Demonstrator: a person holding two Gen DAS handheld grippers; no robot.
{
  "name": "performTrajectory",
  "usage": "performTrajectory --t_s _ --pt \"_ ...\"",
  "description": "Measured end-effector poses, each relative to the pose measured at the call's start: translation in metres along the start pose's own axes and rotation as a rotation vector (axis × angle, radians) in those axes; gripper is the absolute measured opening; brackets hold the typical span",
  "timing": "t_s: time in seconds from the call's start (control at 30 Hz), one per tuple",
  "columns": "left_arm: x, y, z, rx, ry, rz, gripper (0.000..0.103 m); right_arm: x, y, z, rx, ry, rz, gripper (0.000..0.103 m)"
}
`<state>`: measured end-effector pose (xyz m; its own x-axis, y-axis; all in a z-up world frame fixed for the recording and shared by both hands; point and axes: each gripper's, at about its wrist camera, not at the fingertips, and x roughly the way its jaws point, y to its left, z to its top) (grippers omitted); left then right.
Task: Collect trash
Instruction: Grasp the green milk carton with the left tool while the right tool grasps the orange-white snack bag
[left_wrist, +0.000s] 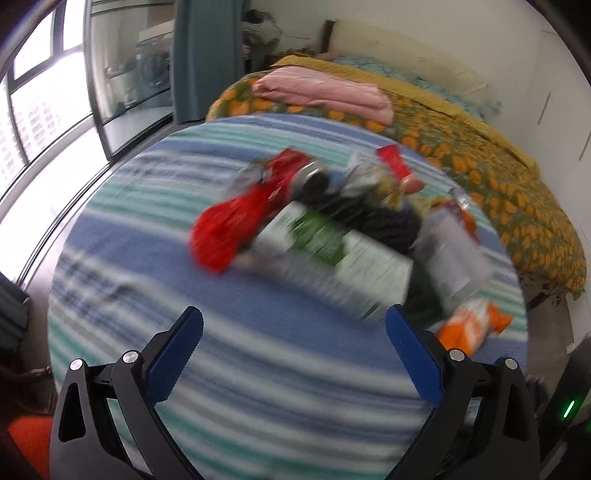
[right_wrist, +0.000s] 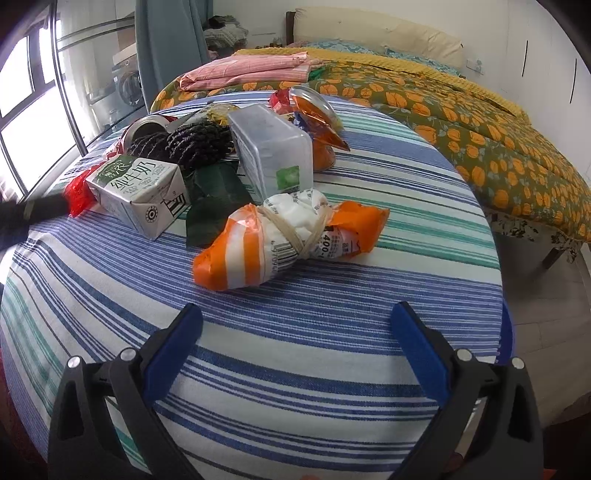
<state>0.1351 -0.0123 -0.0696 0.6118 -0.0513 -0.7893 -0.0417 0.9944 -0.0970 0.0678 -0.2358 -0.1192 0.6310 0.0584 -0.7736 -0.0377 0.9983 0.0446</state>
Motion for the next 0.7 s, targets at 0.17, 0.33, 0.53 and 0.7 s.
performTrajectory --t_s 0.17,0.33,0.53,0.7 --pt "0.040 -0.048 0.040 0.090 0.020 0.135 0.098 0.000 0.000 0.000 0.002 -0.002 -0.002 0.098" --pt "0.063 -0.055 0.039 0.137 0.064 0.224 0.099 0.000 0.000 0.000 0.006 -0.004 -0.002 0.098" --pt "0.035 -0.002 0.012 0.162 0.116 0.156 0.099 -0.001 0.000 -0.001 0.009 -0.006 -0.004 0.098" --pt "0.031 0.031 0.004 0.129 0.149 0.011 0.099 -0.001 -0.002 -0.001 0.021 -0.006 0.004 0.099"
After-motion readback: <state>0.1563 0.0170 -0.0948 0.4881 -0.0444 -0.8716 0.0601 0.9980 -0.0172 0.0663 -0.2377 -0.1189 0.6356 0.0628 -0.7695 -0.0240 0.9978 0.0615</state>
